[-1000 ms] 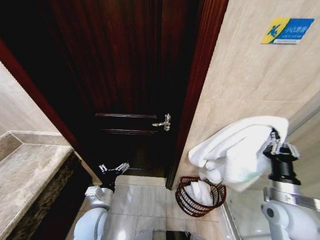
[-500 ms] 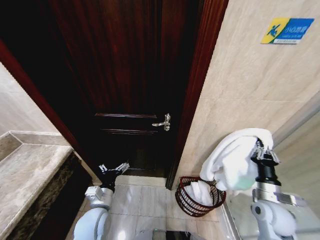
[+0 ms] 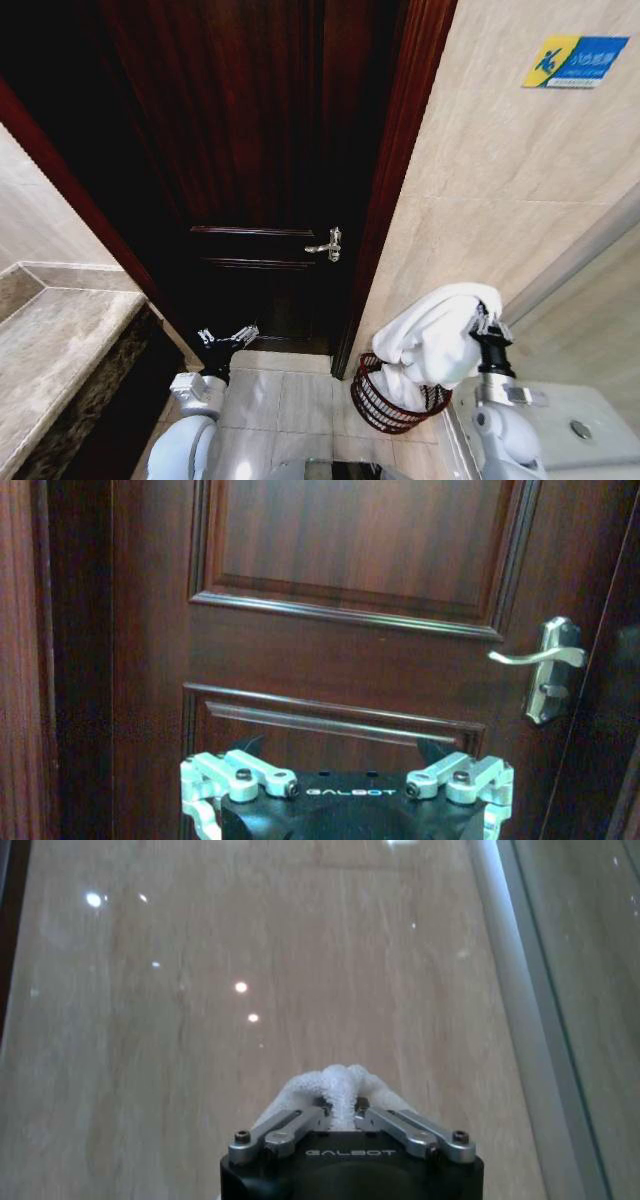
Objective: Discard the used towel into the hamper.
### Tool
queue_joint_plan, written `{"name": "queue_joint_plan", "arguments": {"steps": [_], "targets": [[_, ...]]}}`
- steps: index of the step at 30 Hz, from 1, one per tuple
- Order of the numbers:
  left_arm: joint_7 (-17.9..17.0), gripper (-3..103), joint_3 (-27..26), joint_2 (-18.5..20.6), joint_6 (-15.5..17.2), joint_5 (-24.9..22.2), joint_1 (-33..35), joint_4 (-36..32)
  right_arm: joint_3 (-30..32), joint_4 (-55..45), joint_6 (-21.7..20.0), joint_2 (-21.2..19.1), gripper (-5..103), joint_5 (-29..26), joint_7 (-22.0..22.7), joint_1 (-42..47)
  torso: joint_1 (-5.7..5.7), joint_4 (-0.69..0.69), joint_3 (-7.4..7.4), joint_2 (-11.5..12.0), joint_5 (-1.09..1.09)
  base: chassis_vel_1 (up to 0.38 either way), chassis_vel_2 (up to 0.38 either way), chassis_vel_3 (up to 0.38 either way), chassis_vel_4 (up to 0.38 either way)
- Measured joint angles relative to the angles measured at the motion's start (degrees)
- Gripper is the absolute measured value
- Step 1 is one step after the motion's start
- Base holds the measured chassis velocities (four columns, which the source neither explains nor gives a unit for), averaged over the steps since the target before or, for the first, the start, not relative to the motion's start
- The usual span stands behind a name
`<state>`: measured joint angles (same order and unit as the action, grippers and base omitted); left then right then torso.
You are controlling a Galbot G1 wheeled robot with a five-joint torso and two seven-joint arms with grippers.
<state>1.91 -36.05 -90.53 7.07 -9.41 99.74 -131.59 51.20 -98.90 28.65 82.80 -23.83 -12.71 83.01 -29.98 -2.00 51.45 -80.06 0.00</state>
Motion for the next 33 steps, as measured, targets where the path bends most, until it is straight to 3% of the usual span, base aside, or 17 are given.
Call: {"name": "queue_joint_plan", "arguments": {"steps": [16,33], "targets": [[0.0,100,0.0,0.0,0.0,0.0,0.0,0.0,-3.3,9.3,3.7,1.2,4,2.5,-0.2,-1.0,0.00,0.00,0.00,0.0,0.01,0.000,0.000,0.000,0.000],[0.0,100,0.0,0.0,0.0,0.0,0.0,0.0,-14.4,6.7,4.5,8.6,4,9.6,1.7,1.1,0.00,-0.01,0.00,0.0,0.00,0.000,0.000,0.000,0.000]]}}
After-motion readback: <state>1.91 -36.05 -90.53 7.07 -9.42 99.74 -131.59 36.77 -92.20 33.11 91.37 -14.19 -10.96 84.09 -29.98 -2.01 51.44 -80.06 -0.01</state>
